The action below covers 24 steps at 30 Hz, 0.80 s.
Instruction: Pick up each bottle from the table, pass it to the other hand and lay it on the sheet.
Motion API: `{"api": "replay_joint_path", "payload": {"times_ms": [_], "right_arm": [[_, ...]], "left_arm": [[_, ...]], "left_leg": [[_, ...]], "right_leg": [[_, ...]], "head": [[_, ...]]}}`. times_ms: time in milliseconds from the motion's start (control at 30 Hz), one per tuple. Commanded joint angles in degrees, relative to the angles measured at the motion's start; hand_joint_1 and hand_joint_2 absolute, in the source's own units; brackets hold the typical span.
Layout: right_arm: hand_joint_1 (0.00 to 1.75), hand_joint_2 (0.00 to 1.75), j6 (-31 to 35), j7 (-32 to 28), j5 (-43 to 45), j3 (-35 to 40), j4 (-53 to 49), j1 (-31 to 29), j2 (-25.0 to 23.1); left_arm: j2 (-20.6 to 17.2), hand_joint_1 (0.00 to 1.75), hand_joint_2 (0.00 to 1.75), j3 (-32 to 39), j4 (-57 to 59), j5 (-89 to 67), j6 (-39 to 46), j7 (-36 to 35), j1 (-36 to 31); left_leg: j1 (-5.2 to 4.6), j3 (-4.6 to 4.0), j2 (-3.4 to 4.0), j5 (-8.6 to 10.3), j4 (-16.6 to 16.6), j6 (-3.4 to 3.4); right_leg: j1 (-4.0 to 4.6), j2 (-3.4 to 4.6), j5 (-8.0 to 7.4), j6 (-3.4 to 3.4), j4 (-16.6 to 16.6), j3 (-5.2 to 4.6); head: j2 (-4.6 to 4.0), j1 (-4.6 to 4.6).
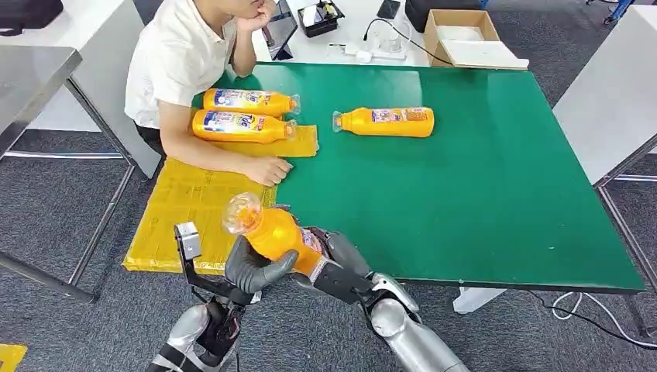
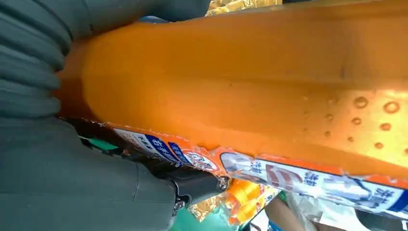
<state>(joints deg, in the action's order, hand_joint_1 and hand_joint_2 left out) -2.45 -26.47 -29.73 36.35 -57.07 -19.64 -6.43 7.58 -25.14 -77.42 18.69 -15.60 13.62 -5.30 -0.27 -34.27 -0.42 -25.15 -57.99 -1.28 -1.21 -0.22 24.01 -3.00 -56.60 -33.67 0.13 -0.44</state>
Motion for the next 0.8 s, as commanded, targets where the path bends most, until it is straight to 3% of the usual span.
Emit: {"api": "replay_joint_path", "payload": {"times_ms": [33, 200, 300, 333, 367, 433, 533, 600, 800], "right_arm": [[0.0, 1.75, -0.2, -2.5, 0.7, 3.3, -0.8, 0.7, -0.8], [0.0, 1.75, -0.2, -2.6, 0.6, 3.6, -1.3, 1.1, -0.8], [0.0, 1.75, 0.1, -4.2, 0.4, 6.1, -8.8, 4.3, 0.2], [0.0, 1.75, 1.1, -4.5, -0.4, 7.1, -12.2, 5.4, 1.0], [0.0, 1.75, 5.0, -3.0, -3.0, 8.2, -19.0, 7.2, 2.5], [0.0, 1.75, 7.2, -3.5, -5.6, 8.9, -19.8, 7.0, 2.9], [0.0, 1.75, 6.1, -3.5, -6.6, 11.6, -25.7, 7.5, 4.4], [0.0, 1.75, 6.6, -2.2, -7.8, 12.8, -27.0, 7.0, 5.0], [0.0, 1.75, 6.8, -2.3, -7.3, 12.8, -25.6, 6.5, 4.9]], "left_arm": [[-0.1, 1.75, 1.75, -0.6, 2.3, 7.1, -2.7, -1.1, 1.2], [-0.2, 1.75, 1.75, -0.6, 2.0, 7.1, -2.7, -1.1, 1.5], [0.1, 1.75, 1.75, 3.1, 1.1, 10.4, -0.7, -0.7, 2.7], [-0.1, 1.75, 1.75, 4.6, 0.6, 9.5, 1.2, -0.4, 2.4], [0.4, 1.75, 1.75, 9.6, 0.7, 0.4, 9.4, 0.5, -0.2], [0.4, 1.75, 1.75, 10.6, 1.0, -3.8, 13.4, 1.0, -0.5], [0.6, 1.75, 1.75, 15.5, 2.1, -12.5, 21.8, 3.0, -2.5], [1.1, 1.75, 1.75, 18.7, 2.0, -12.7, 21.8, 2.9, -3.3], [1.5, 1.75, 1.75, 19.0, 1.7, -14.1, 22.2, 3.2, -3.2]], "left_leg": [[0.09, 0.25, 0.11, -0.09, 0.0, 0.1], [0.12, 0.3, 0.13, -0.11, 0.0, 0.12], [0.16, 0.39, 0.16, -0.15, 0.0, 0.15], [0.05, 0.22, 0.1, -0.08, 0.0, 0.08], [0.11, 0.34, 0.15, -0.16, 0.1, 0.12], [0.1, 0.08, 0.02, -0.13, -0.1, 0.1], [0.08, -0.02, 0.13, -0.05, 0.0, 0.08], [0.15, -0.04, 0.04, -0.05, -0.1, 0.11], [0.13, 0.1, 0.08, -0.06, 0.0, 0.11]], "right_leg": [[0.1, 0.09, 0.04, 0.15, 0.1, 0.24], [0.13, 0.1, 0.06, 0.18, 0.1, 0.29], [0.18, 0.13, 0.08, 0.24, 0.1, 0.39], [0.06, 0.08, 0.05, 0.12, 0.1, 0.2], [0.12, 0.13, 0.1, 0.18, 0.1, 0.33], [0.11, 0.0, 0.11, 0.14, 0.0, 0.1], [0.09, 0.01, 0.03, 0.14, 0.0, -0.08], [0.15, -0.05, 0.06, 0.16, 0.0, -0.03], [0.13, -0.02, 0.06, 0.16, 0.1, 0.1]], "head": [[-0.02, 0.0], [0.0, 0.0], [0.0, 0.0], [0.0, 0.0], [0.0, 0.0], [0.0, 0.0], [0.0, -0.02], [-0.02, 0.02], [-0.02, 0.0]]}}
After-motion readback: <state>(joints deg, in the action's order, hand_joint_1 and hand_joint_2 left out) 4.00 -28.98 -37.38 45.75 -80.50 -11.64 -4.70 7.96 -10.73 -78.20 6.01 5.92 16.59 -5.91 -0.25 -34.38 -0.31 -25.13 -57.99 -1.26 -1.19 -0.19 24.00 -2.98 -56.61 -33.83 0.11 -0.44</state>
